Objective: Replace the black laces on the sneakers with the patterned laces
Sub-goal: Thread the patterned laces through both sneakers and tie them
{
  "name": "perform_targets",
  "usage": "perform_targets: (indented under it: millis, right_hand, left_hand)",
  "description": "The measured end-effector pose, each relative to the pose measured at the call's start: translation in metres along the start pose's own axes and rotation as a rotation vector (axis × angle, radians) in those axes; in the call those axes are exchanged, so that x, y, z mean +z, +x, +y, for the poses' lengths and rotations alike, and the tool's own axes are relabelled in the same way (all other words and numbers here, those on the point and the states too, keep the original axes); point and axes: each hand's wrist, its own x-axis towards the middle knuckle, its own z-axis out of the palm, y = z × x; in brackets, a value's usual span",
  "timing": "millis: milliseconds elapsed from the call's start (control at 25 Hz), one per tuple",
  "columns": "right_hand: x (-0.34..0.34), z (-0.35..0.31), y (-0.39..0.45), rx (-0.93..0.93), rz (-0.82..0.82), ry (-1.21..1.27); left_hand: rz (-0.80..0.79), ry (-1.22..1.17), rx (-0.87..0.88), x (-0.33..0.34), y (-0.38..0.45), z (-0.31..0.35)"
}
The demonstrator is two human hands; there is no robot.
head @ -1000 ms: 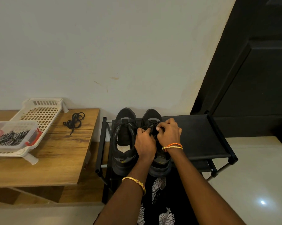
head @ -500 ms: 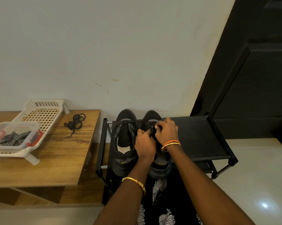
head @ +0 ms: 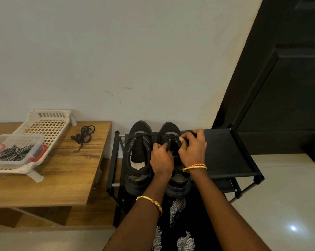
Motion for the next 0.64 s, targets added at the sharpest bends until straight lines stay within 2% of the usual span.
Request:
perform_targets:
  millis: [80, 240, 400, 640]
  right_hand:
    - [-0.001, -0.002, -0.002, 0.104, -0.025, 0.215]
    - [0.009, -0.007, 0.001, 0.332, -0.178, 0.505]
    - [0.012, -0.011, 0.012, 0.387, -0.251, 0.373]
    - [-0.010, -0.008, 0.024, 0.402, -0.013, 0.305]
  left_hand:
    - [-0.001, 0.004, 0.005, 0.000, -0.001, 0.000]
    - [-0.011, 0.004, 0.002, -0.001, 0.000, 0.000]
    - [-0.014, -0.011, 0.000, -0.001, 0.000, -0.001]
    - [-0.007, -0.041, -0.008, 0.000, 0.001, 0.000]
